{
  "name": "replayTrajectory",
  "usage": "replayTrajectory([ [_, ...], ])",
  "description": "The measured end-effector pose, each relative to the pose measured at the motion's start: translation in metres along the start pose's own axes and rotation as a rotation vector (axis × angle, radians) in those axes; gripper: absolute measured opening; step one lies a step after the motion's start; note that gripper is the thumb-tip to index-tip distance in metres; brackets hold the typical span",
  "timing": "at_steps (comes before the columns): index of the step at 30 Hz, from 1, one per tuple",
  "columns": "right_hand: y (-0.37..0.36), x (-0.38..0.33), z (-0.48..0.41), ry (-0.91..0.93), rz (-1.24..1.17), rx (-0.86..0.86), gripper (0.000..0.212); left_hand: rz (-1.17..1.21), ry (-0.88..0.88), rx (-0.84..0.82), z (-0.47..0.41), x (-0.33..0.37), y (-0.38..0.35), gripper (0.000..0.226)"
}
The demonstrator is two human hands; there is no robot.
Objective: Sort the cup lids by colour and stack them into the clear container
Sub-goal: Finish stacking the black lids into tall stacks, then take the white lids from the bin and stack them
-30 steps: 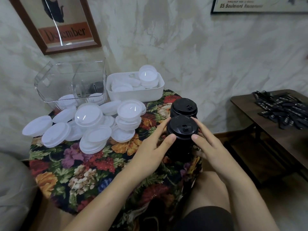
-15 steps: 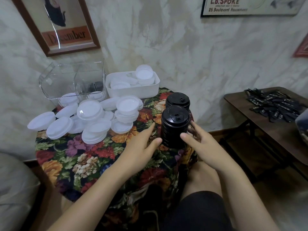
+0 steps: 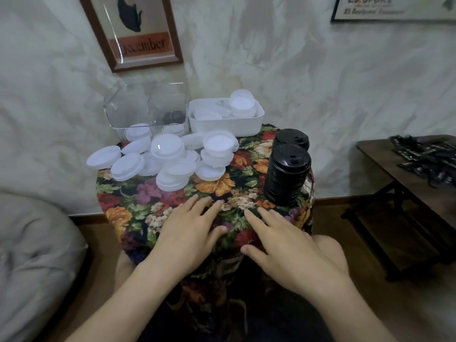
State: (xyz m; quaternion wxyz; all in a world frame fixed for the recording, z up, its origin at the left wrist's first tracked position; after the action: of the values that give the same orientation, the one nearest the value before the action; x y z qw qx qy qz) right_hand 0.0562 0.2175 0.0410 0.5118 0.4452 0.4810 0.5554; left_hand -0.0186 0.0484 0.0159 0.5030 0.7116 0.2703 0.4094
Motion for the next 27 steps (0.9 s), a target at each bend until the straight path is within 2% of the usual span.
replayTrajectory([
  [3,0.004,-0.025,-0.026,0.083,0.047,0.088,0.073,-0.038,0.023,0.030,0.004,-0.023,0.005,0.065],
  [6,0.007,-0.042,-0.054,0.126,0.103,0.090,0.074,-0.096,0.011,0.072,0.000,-0.047,0.017,0.061],
  [11,0.015,-0.059,-0.099,0.141,0.147,0.145,0.071,-0.113,-0.020,0.181,-0.015,-0.072,0.035,0.053],
  [14,0.018,-0.058,-0.124,0.128,0.145,0.159,0.069,-0.071,-0.041,0.251,-0.028,-0.083,0.043,0.041],
  [16,0.026,-0.054,-0.137,0.107,0.137,0.204,0.066,-0.047,-0.060,0.323,-0.035,-0.089,0.049,0.031],
  [19,0.034,-0.049,-0.153,0.088,0.096,0.270,0.059,0.018,-0.049,0.389,-0.043,-0.094,0.054,0.030],
  [24,0.024,-0.047,-0.171,0.083,0.032,0.368,0.045,0.080,0.008,0.402,-0.058,-0.103,0.049,0.040],
  [27,0.019,-0.043,-0.171,0.064,-0.019,0.392,0.043,0.040,-0.045,0.404,-0.062,-0.108,0.041,0.029],
])
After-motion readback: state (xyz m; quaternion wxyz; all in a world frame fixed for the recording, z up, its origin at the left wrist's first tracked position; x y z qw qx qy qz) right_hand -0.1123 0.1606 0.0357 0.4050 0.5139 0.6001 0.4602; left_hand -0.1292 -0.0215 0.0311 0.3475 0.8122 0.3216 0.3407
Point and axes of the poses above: each hand's wrist, its own z-axis away from the middle knuckle, its own y-axis out of the back of the hand, x = y × z, the point moved 4 cm from there along -z, towards the middle knuckle, and after that the axes turned 13 degrees about z, right-handed, at the moved point
